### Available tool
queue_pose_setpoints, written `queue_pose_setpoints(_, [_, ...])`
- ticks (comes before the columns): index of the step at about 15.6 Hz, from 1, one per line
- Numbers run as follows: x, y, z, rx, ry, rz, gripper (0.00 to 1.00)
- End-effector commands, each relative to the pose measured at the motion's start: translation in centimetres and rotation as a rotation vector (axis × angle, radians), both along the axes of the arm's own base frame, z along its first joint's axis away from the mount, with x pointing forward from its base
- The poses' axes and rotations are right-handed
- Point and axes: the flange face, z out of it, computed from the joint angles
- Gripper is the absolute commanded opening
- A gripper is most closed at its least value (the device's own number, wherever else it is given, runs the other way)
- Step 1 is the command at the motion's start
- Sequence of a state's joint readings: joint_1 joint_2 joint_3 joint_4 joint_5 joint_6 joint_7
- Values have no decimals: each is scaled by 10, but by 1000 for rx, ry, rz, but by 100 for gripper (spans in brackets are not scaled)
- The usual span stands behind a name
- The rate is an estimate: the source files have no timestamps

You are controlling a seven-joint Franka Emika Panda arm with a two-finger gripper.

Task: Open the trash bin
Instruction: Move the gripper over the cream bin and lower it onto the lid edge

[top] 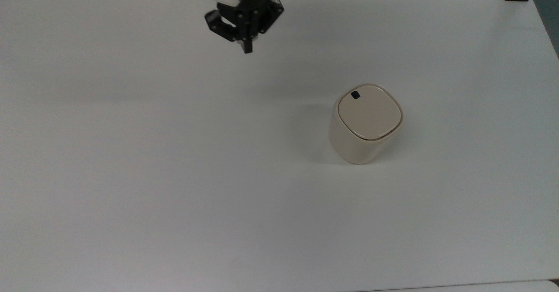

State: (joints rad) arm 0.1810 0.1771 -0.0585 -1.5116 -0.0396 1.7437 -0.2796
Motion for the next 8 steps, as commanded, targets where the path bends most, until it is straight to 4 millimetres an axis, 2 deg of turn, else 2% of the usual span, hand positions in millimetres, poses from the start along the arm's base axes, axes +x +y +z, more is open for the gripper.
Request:
queue_pose_setpoints(1, [3, 61, -22, 5, -10, 101, 0])
queue_pose_setpoints(3, [2, 94, -30, 44, -26, 124, 0])
queue_pose_setpoints(6, [6, 114, -41, 96, -34, 128, 0])
queue_pose_setpoints(8, [8, 136, -51, 124, -48, 156, 0])
